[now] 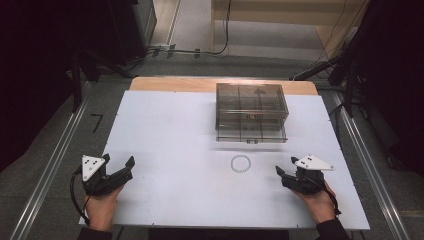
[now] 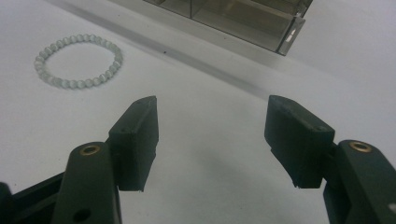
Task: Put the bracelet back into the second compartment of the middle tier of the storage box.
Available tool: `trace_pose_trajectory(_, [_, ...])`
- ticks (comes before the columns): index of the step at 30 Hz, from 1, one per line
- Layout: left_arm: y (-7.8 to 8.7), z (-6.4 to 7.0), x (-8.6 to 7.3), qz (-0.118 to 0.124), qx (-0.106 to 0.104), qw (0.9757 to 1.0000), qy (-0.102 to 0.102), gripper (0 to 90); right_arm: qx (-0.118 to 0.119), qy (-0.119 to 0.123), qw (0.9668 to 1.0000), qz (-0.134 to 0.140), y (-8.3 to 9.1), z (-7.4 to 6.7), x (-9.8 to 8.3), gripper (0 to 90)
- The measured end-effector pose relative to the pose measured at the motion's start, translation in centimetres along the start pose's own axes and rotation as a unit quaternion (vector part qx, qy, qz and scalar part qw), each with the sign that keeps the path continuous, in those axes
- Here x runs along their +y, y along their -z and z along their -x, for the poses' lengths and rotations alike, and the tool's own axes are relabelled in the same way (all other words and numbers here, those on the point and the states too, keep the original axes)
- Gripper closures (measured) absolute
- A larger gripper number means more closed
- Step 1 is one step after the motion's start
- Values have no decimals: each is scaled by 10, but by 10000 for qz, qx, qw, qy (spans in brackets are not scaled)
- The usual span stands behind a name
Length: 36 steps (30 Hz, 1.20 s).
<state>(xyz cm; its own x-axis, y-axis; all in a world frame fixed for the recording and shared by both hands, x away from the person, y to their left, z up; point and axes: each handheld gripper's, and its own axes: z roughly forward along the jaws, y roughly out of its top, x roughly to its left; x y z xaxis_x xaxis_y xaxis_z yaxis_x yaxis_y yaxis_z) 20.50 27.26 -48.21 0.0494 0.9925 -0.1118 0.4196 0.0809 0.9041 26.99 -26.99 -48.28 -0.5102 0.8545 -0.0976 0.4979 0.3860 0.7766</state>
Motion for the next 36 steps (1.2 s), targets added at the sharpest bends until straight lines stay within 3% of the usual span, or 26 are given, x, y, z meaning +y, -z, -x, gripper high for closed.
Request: trace_pose_trajectory(36, [0, 0, 0, -3, -7, 10000, 3, 161, 99, 186, 9998, 23, -14, -20, 12, 335])
